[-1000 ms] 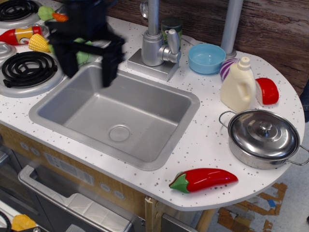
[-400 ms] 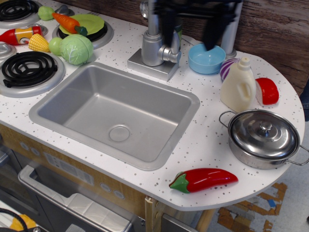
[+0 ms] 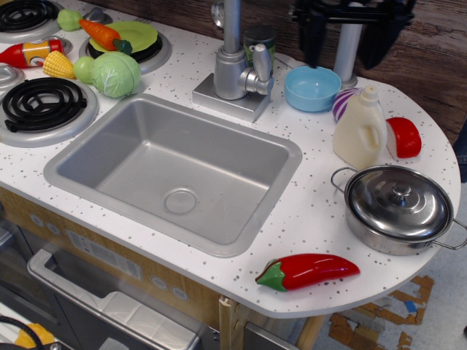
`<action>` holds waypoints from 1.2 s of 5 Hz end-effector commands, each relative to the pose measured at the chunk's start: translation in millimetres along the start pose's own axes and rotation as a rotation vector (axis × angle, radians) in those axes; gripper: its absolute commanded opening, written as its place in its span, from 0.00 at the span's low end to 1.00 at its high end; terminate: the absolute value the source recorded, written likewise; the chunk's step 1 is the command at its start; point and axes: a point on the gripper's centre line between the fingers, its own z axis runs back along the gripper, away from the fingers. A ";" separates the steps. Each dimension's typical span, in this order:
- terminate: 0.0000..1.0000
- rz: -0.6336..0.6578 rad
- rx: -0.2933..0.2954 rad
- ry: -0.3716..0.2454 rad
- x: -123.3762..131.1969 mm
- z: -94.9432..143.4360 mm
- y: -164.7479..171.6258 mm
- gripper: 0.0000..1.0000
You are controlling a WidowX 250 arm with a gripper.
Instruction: Put detergent in sink
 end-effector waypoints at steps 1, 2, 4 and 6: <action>0.00 -0.052 -0.062 -0.082 13.2 7.8 -18.7 1.00; 0.00 -0.065 -0.094 -0.083 17.6 3.0 -30.7 1.00; 0.00 -0.056 -0.161 -0.098 18.1 -10.3 -44.4 1.00; 0.00 -0.055 -0.162 -0.053 13.8 -31.8 -43.1 1.00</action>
